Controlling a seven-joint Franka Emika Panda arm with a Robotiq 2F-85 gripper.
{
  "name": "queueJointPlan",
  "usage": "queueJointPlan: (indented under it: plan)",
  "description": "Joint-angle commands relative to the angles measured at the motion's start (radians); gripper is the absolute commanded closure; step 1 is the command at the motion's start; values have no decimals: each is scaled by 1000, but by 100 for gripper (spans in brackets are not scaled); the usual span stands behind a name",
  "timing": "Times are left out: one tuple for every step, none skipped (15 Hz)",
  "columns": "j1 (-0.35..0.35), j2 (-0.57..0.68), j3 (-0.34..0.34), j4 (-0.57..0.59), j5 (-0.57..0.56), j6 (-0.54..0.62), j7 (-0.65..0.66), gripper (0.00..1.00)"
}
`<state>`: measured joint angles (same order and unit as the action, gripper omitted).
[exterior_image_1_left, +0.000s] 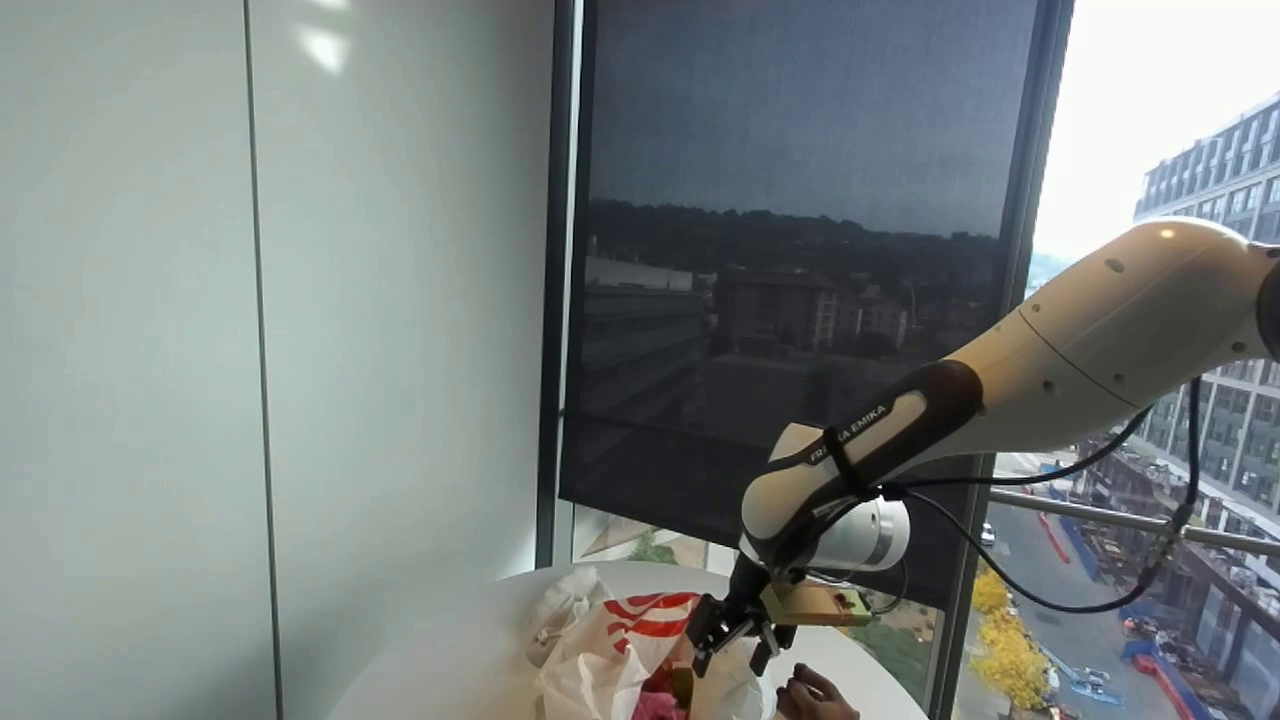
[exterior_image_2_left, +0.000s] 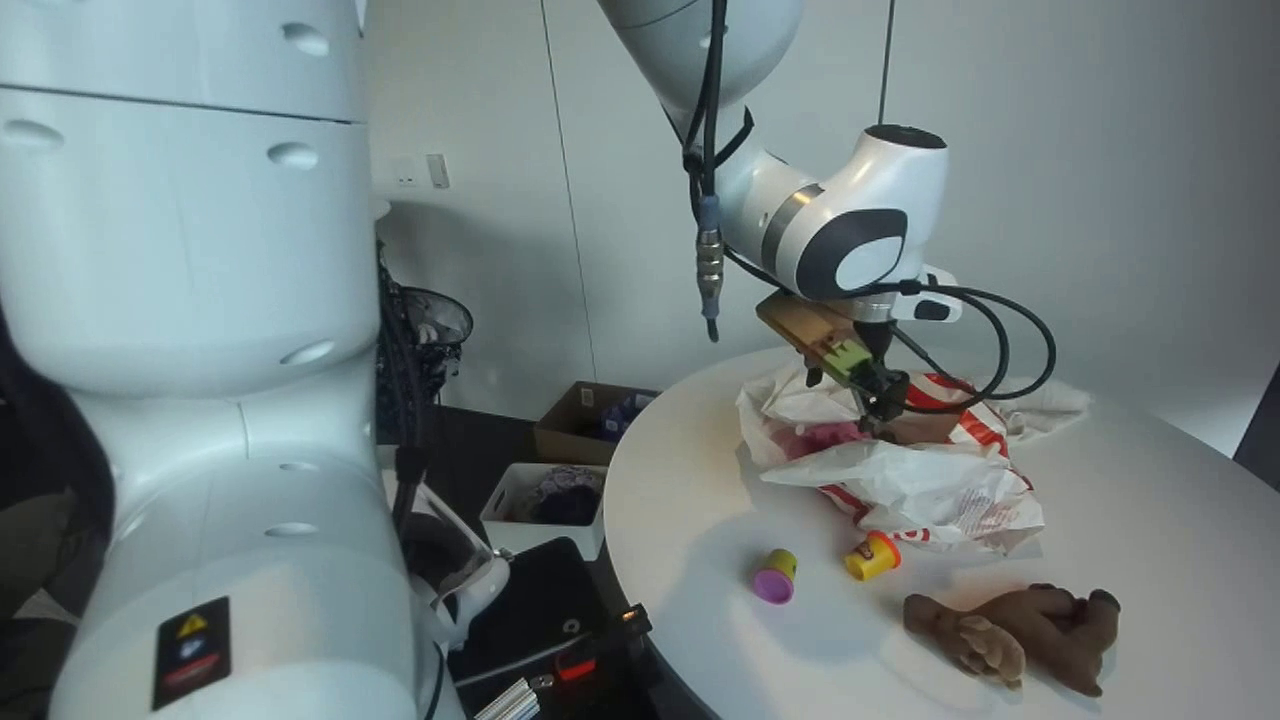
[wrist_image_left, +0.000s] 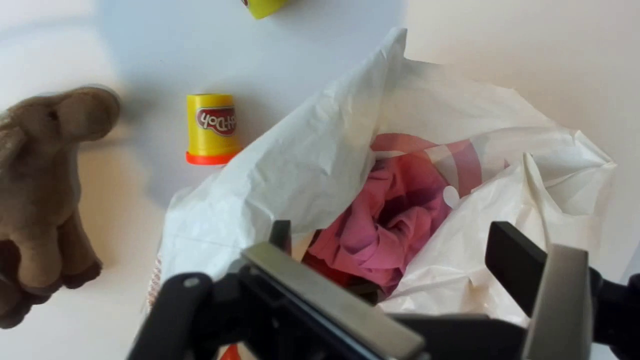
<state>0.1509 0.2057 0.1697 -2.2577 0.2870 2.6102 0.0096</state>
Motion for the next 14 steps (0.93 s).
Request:
queueJointPlan:
  plan:
    - [-19,-71,-43,-122,-17,83,105,0]
    - [-29,-67,-54,-135,-11,91,116,0]
    - [-41,-60,-64,-141,-1,88,121,0]
    - [-52,-47,-76,-145,-2,94,130,0]
    - [-62,-33,-88,-146,-4,99,145,0]
    - [-73,-22,-98,-144,-3,93,148,0]
    - [-80,-2,-113,-138,-19,90,169,0]
    - [-88,13,-126,-131,-26,83,179,0]
    - [-95,45,-135,-112,-32,84,177,0]
    - [-96,73,-150,-98,-53,85,189,0]
    - [-95,99,-166,-84,-70,83,210,0]
    - [-89,132,-183,-63,-102,86,228,0]
    - [-88,159,-194,-45,-121,87,237,0]
    - [-86,189,-203,-20,-135,88,249,0]
